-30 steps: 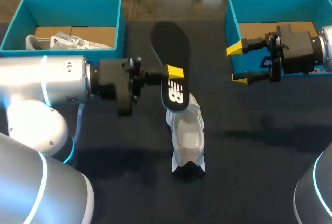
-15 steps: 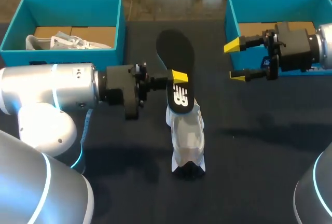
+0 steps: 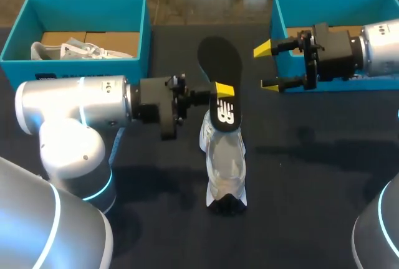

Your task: Take the shoe out of the shoebox, open the shoe tongue, remove and reinsert the insole, then place the shoe into the shoebox

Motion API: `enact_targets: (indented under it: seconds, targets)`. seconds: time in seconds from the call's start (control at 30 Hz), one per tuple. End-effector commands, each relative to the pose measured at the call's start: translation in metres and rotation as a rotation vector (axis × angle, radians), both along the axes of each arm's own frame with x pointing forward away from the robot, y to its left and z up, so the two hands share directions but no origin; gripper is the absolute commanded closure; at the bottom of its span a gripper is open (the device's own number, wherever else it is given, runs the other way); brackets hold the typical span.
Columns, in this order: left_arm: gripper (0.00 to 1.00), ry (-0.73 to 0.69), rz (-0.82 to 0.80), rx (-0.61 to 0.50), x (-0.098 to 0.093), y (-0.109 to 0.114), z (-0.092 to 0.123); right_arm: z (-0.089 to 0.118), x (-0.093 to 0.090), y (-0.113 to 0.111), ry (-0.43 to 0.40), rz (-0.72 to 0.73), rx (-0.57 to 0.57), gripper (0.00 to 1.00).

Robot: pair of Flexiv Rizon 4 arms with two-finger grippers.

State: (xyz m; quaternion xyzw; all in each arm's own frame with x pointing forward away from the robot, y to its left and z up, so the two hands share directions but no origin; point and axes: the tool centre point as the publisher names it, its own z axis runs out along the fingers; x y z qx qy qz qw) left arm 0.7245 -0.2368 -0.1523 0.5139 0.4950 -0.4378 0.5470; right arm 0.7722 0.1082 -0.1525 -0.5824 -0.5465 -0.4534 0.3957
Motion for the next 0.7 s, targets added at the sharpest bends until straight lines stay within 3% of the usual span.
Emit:
enact_targets:
  seconds: [0.03, 0.43, 0.5, 0.63, 0.7]
  targets:
    - [1.00, 0.001, 0.008, -0.011, 0.003, -0.007, -0.004, -0.001, 0.010, 0.016, 0.016, 0.030, 0.010, 0.00]
    - [1.00, -0.002, -0.001, -0.030, 0.013, -0.009, -0.010, -0.003, 0.019, 0.038, 0.004, 0.055, 0.082, 0.00]
    - [1.00, 0.002, -0.002, -0.032, 0.014, -0.010, -0.009, -0.003, 0.018, 0.040, -0.003, 0.056, 0.091, 0.12]
    - [1.00, 0.009, 0.002, -0.035, 0.018, -0.011, -0.009, -0.002, 0.013, 0.044, -0.016, 0.057, 0.100, 0.15]
    - [1.00, 0.012, 0.008, -0.033, 0.020, -0.011, -0.010, -0.001, 0.010, 0.047, -0.022, 0.059, 0.101, 0.29]
